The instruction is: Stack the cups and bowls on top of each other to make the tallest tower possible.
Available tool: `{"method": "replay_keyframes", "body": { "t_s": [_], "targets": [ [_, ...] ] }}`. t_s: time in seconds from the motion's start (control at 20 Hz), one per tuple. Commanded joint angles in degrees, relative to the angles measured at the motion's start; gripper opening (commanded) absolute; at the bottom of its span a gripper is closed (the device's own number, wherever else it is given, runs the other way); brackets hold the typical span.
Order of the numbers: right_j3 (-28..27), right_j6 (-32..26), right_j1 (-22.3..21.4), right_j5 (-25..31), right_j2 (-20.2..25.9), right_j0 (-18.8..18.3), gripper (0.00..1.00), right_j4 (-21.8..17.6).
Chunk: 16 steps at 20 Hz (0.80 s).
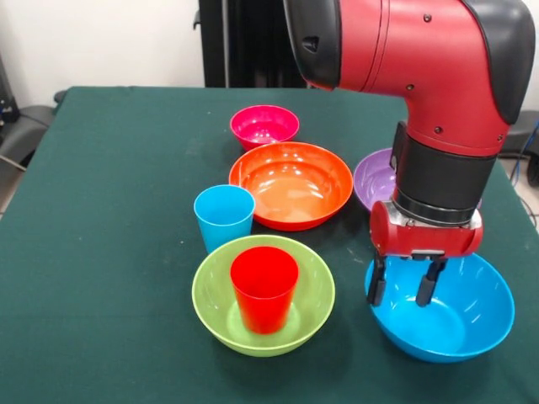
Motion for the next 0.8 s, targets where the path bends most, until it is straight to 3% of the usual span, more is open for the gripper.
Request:
{"method": "replay_keyframes", "body": {
  "t_s": [0.05, 0.35, 0.8],
  "targets": [
    [9.8, 1.9, -5.3, -1.5, 13.9, -7.7, 1.0, 2.2],
    [7.5, 5.5, -4.2, -3.9, 13.3, -6.9, 1.0, 1.3],
    [6.5, 4.1, -3.0, -4.1, 15.4, -7.5, 1.0, 0.0]
  ]
}}
